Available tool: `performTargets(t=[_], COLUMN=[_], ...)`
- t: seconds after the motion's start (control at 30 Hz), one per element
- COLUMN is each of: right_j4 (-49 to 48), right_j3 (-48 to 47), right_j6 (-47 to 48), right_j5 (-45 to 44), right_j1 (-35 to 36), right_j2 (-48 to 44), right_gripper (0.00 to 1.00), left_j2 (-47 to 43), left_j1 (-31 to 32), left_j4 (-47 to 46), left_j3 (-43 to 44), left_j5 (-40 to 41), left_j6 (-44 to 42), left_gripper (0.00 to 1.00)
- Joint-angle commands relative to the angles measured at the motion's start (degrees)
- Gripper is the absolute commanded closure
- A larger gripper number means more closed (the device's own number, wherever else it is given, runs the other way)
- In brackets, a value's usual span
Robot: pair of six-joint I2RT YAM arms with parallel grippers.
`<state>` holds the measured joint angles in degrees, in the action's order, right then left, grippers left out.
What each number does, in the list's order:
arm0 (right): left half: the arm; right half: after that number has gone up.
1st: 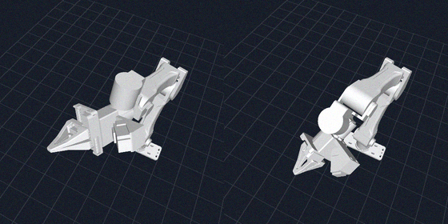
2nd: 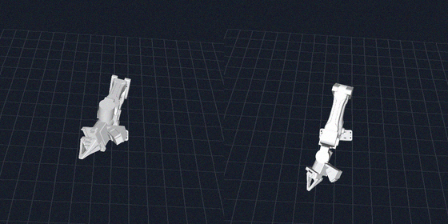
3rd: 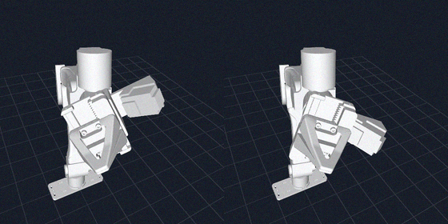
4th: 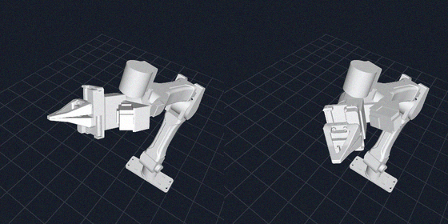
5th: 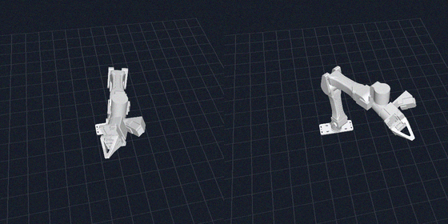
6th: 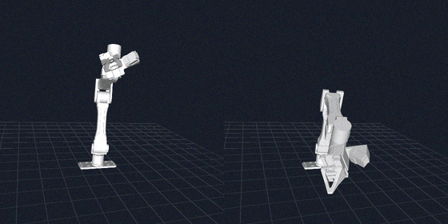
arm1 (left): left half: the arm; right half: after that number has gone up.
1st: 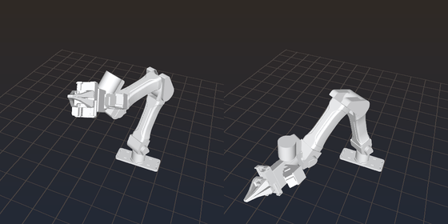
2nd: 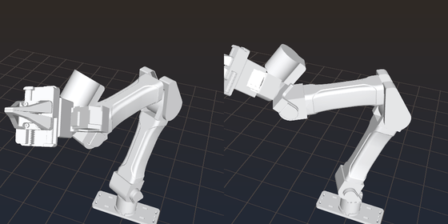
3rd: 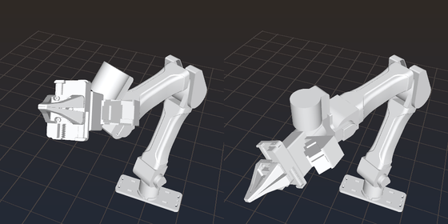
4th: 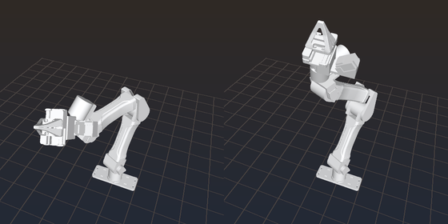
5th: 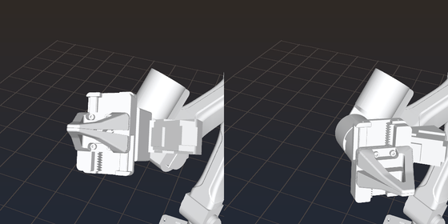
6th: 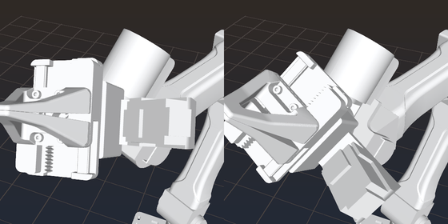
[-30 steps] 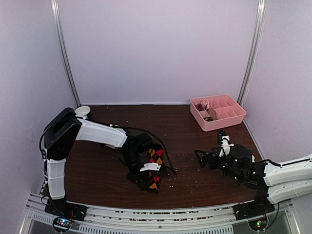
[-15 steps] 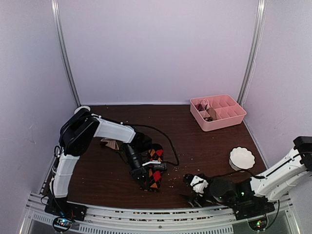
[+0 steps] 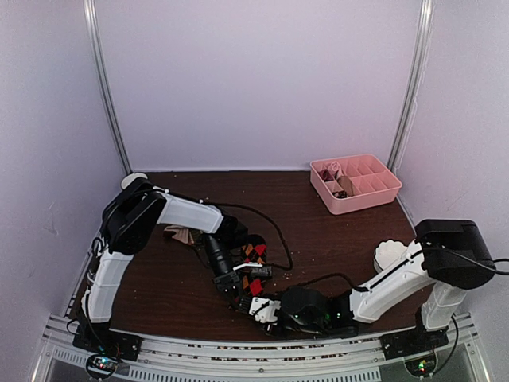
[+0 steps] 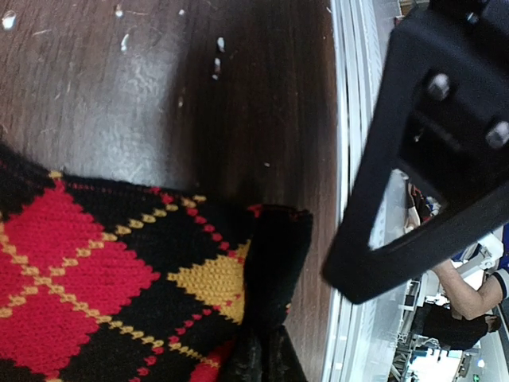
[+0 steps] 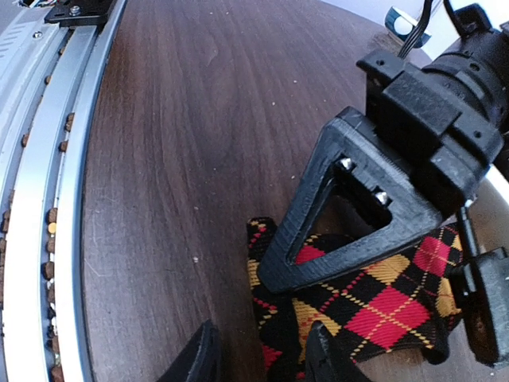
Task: Roll the socks
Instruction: Roll the sock at the center of the board.
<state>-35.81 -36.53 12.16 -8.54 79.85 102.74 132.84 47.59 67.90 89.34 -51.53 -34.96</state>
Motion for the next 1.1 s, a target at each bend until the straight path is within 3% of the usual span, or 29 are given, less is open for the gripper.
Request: performTargets(t=[0.0,0.33,0.47,0.5,0.57,0.63,0.8,0.87,1.07], right_j4=[0.31,1.44,3.27,3.29,3.09,3.02,3.36,4.18,6.49], right_j3=[-2.01,-3.06,-2.75,-2.21,-1.0,0.14,1.85,1.88,1.09], right_j6=[0.56,-2.59,-3.39,-3.95,-5.58,-7.56,-13.97,-16.71,-25.13], right_j5=[4.82,7.09,8.43,8.69,9.37,10.5,15.36,17.96,26.12], right_j1=[-1.19,-4.97,-5.47,-5.58,-5.74,-5.97,-7.83,-9.56,-15.43], right_j2=[2.48,5.79,5.49,5.09,4.09,2.98,1.37,1.64,3.3], right_gripper=[0.65,0.77,0.89,0.92,0.98,1.0,1.0,1.0,1.0], left_j2=[2.84,2.65,2.17,1.84,0.61,-2.36,-15.22,-20.54,-30.64], left_j1=[-0.48,-0.51,-0.57,-0.55,-0.8,-1.12,-1.77,-1.8,-1.71], left_j4=[-1.28,-0.76,-0.39,-0.41,-1.68,-5.85,-18.57,-23.75,-35.11], left_j3=[-0.15,0.23,0.48,0.44,-0.47,-2.59,-10.94,-15.17,-24.68], left_j5=[5.78,5.03,5.3,5.34,5.43,7.81,14.18,15.74,18.07], left_j6=[-0.41,-2.02,-2.67,-2.81,-2.72,-0.81,1.83,0.96,-3.14], left_gripper=[1.0,1.0,0.99,0.94,0.74,0.63,0.59,0.54,0.53])
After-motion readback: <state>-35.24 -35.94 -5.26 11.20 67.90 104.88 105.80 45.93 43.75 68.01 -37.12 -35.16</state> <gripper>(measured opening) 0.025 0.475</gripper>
